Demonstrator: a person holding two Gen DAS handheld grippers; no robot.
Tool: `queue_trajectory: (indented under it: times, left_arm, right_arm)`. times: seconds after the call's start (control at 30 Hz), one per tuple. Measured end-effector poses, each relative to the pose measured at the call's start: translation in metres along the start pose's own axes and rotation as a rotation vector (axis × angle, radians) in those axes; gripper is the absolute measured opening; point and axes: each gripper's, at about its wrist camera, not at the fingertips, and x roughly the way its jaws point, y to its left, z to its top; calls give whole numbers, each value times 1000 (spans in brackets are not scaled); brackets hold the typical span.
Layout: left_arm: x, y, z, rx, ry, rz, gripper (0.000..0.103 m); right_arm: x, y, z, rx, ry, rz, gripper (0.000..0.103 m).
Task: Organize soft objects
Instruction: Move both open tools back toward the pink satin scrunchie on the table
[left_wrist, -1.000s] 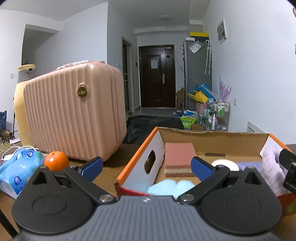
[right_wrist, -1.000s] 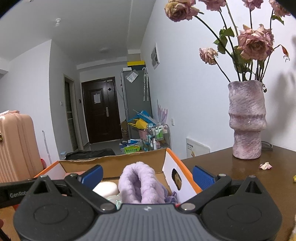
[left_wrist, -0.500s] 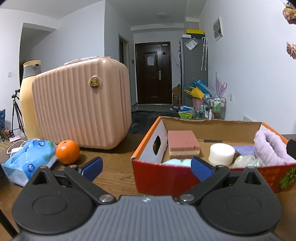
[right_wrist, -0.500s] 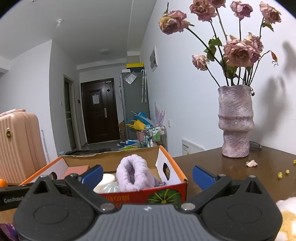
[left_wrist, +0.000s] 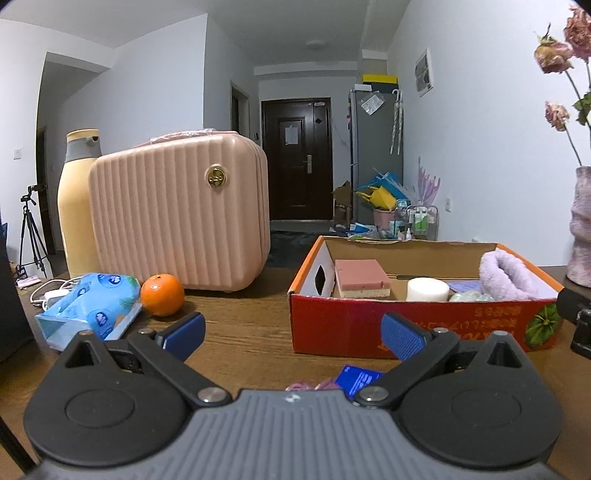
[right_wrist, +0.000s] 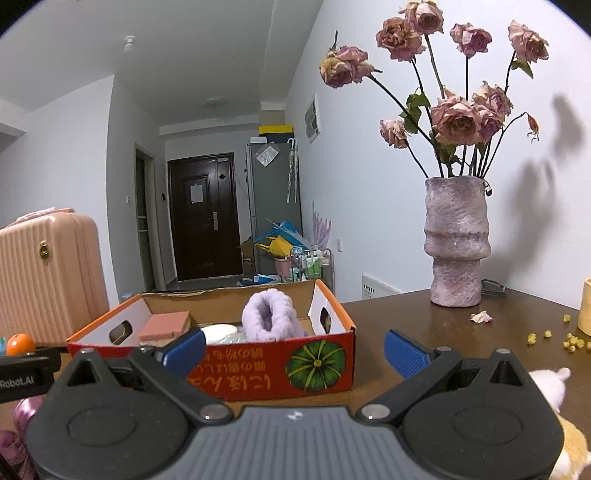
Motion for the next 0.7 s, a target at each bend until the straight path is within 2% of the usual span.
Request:
queue_trajectory:
  times: [0.7]
  left_arm:
    - [-67, 35, -19, 26, -15, -45, 103]
  right_arm:
    - [-68, 8, -16, -65, 19, 61, 103]
